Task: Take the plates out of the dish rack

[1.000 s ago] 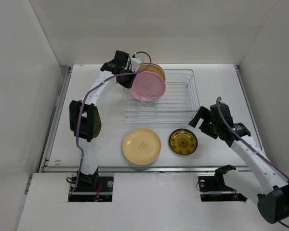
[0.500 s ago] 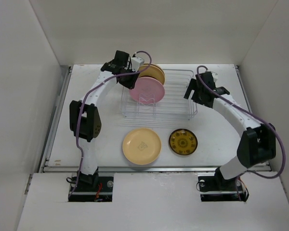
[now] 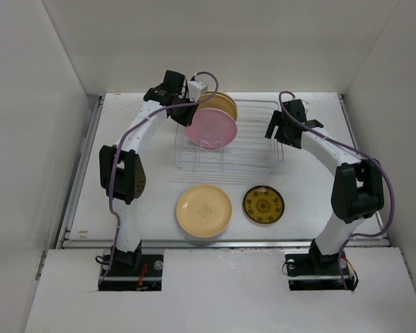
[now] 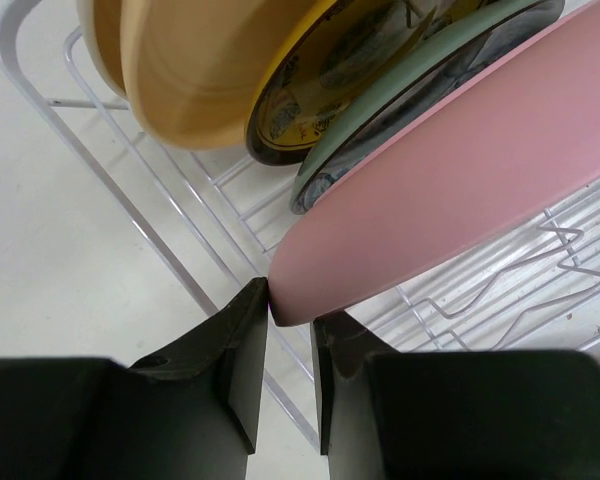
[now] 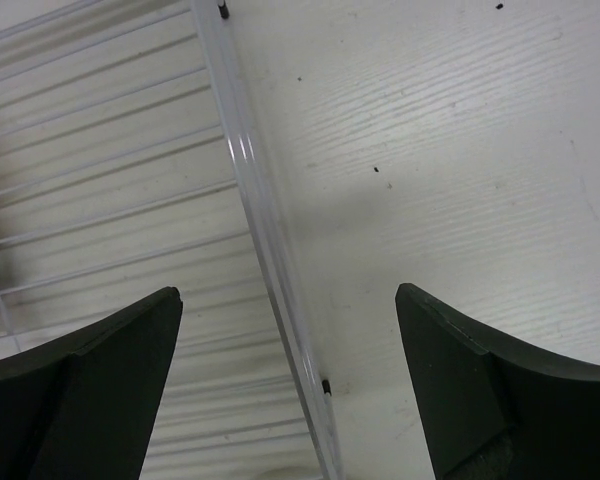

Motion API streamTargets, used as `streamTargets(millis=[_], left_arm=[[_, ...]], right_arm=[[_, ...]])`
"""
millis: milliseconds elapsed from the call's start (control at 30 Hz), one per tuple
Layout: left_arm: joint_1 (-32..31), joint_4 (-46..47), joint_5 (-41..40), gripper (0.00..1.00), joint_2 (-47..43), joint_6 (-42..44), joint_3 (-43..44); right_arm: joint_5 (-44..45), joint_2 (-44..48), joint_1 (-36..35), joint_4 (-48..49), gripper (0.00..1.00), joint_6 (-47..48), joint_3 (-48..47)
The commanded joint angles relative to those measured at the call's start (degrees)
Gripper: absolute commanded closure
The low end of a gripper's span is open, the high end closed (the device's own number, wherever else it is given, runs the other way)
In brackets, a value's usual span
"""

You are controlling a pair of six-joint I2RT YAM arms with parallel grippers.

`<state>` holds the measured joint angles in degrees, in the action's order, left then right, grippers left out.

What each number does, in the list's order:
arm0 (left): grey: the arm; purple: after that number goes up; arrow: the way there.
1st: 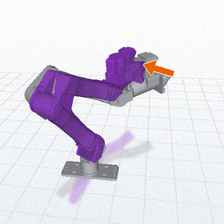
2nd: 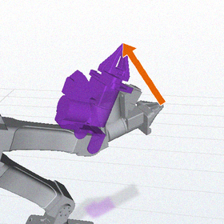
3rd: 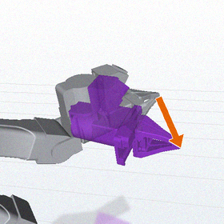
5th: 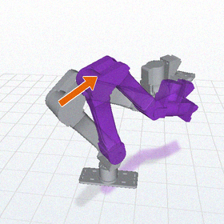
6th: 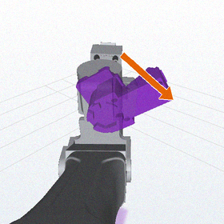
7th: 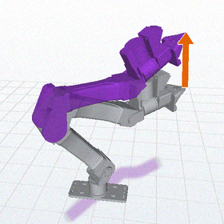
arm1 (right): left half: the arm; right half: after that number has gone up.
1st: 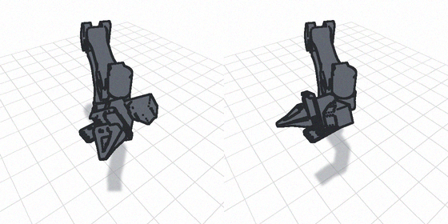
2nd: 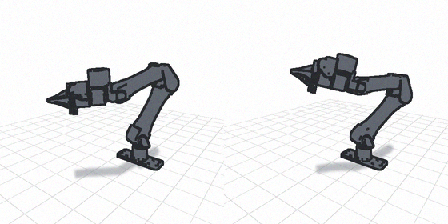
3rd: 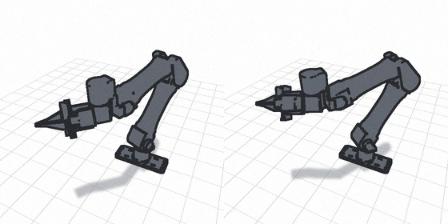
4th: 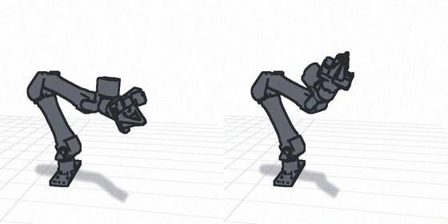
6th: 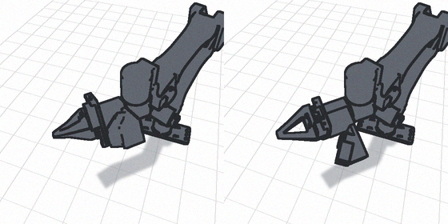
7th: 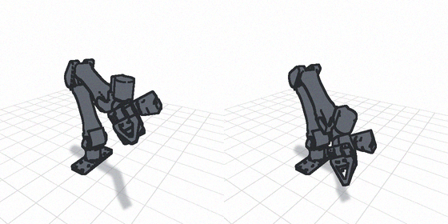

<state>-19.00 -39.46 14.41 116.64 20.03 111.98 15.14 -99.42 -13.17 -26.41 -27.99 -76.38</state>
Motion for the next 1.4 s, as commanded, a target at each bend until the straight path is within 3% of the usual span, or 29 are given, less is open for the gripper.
streamTargets(millis=[0,200,567,833,967,1033,1067,1200,1267,1367], left_arm=[[0.37,-0.35,1.93,1.0,-2.37,-1.31,4.3],[0.37,0.26,3.07,1.0,-7.47,-0.78,4.3],[0.37,0.26,3.6,1.0,-11.52,-6.94,6.23],[0.37,0.79,5.71,1.0,-10.38,-0.7,0.96],[0.37,-1.32,1.59,1.0,-9.15,-2.0,2.79],[0.37,-2.11,-1.57,0.92,-9.15,-3.41,2.8],[0.37,-2.11,-4.37,0.73,-9.15,-4.29,2.8],[2.73,-2.11,-9.05,0.23,-9.76,-10.53,1.49],[3.88,-5.43,-9.05,0.18,-7.84,-12.21,2.09],[4.41,-11.66,-6.6,0.21,-3.18,-12.91,4.98]], right_arm=[[-1.07,-0.43,0.16,4.96,0.09,1.27,-1.33],[-1.07,-2.09,0.16,6.29,0.25,2.41,-0.61],[-3.35,-3.24,0.16,6.9,0.25,2.94,-0.61],[-3.97,-2.46,0.16,6.9,0.25,4.42,-0.61],[-3.29,5.78,-0.36,10.31,0.08,9.17,2.45],[-1.43,9.49,-0.37,11.82,0.01,12.67,3.08],[-0.73,11.24,-1.06,12.43,0.01,14.17,3.69],[-3.51,17.15,-5.88,17.0,0.01,23.66,3.69],[-9.3,15.85,-7.83,17.8,0.0,30.32,1.86],[-21.44,9.54,-10.56,13.07,0.0,35.1,-3.76]])
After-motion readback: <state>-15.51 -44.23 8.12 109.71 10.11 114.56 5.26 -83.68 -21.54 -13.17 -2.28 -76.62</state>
